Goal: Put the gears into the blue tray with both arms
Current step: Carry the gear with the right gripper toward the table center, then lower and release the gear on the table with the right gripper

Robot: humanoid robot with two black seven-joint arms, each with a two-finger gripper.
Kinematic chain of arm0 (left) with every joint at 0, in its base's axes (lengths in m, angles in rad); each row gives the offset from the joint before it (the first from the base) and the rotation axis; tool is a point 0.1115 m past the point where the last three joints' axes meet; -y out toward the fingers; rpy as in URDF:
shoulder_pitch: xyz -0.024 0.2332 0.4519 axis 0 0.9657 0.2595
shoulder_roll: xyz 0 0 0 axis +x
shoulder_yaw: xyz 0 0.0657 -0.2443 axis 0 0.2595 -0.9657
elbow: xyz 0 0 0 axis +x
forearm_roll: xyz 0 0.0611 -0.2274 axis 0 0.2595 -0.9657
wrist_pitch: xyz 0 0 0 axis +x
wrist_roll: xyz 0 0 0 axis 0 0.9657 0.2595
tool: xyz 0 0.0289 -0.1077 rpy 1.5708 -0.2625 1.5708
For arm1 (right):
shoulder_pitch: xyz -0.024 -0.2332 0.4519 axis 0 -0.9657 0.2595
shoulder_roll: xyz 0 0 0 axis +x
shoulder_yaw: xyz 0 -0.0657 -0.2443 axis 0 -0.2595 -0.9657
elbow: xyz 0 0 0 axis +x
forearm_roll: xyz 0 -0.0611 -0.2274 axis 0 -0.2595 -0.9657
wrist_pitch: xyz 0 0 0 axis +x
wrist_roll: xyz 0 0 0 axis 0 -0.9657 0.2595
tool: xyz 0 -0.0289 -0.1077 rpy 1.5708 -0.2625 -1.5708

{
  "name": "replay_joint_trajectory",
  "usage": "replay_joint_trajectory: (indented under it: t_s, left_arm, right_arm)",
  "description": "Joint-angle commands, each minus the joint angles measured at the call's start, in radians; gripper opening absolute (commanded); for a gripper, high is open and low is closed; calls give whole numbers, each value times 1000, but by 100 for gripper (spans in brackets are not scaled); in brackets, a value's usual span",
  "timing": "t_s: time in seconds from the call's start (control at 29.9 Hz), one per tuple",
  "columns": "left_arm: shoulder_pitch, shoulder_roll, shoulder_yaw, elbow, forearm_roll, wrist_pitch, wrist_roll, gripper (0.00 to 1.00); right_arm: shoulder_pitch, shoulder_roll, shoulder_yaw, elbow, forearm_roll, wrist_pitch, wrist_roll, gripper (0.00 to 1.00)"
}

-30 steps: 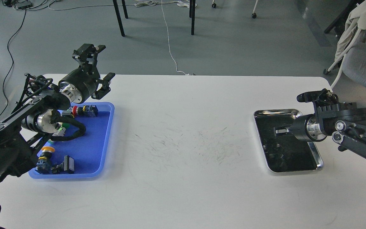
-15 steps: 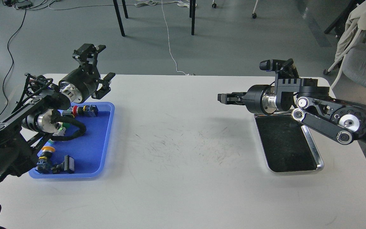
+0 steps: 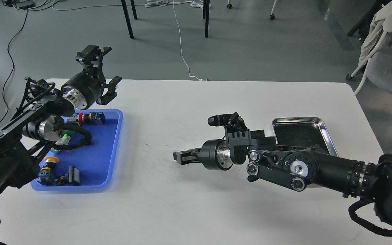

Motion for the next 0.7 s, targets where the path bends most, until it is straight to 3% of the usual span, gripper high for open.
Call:
replay_joint_trajectory:
  t_s: [0.0, 0.67]
  left_arm:
    - [0, 0, 0, -1, 0, 0, 0, 98]
    - [-5, -3, 2, -1, 0, 1, 0, 98]
  right_arm:
    - [-24, 49, -4, -45, -1, -30, 0, 2]
    - [-94, 49, 1, -84, 39, -139, 22, 2]
